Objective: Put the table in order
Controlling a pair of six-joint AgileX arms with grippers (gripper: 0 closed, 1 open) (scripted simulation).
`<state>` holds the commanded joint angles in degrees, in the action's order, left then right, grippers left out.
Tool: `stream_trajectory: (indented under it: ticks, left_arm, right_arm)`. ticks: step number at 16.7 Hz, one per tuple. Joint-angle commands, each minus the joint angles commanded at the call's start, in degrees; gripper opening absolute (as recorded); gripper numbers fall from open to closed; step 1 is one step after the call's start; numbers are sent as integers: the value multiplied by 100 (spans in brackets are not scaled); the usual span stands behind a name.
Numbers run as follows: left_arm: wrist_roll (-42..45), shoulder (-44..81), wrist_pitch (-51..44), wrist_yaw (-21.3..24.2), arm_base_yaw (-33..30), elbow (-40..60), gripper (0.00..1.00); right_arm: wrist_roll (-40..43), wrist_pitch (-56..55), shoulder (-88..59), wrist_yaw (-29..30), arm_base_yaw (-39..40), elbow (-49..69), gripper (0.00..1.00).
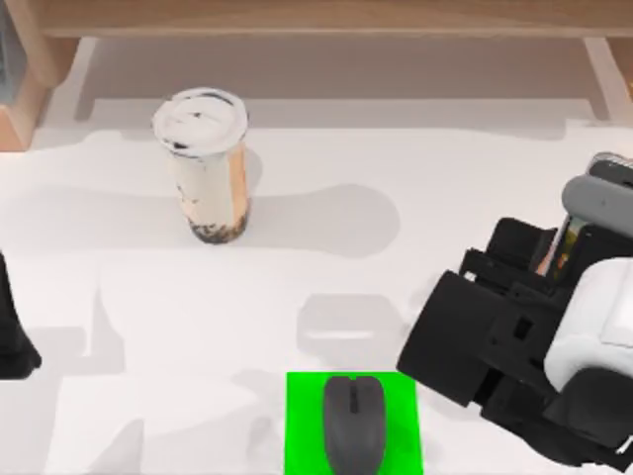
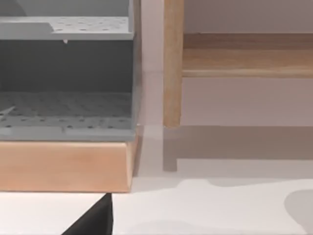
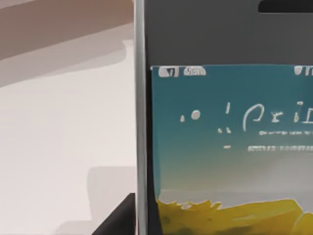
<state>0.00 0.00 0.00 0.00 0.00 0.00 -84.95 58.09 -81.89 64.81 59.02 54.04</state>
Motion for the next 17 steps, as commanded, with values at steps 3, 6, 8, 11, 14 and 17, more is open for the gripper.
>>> stream_trajectory:
  ticks: [3, 6, 8, 11, 14, 17]
  left_arm:
    - [0, 0, 0, 0, 0, 0, 100]
    - [0, 0, 0, 0, 0, 0, 100]
    - [0, 0, 0, 0, 0, 0, 100]
    - [0, 0, 0, 0, 0, 0, 100]
    - [0, 0, 0, 0, 0, 0, 100]
    - [0, 0, 0, 0, 0, 0, 100]
  right_arm:
    - [14, -23, -16, 1, 33, 6, 0]
    - [413, -356, 201, 251, 206, -15, 0]
    - [965, -804, 392, 411, 300, -114, 0]
    - [1770, -1604, 551, 419, 168, -402, 0]
    - [2222, -2260, 471, 150, -371, -701, 0]
    - [2258, -2575, 258, -178, -945, -826, 0]
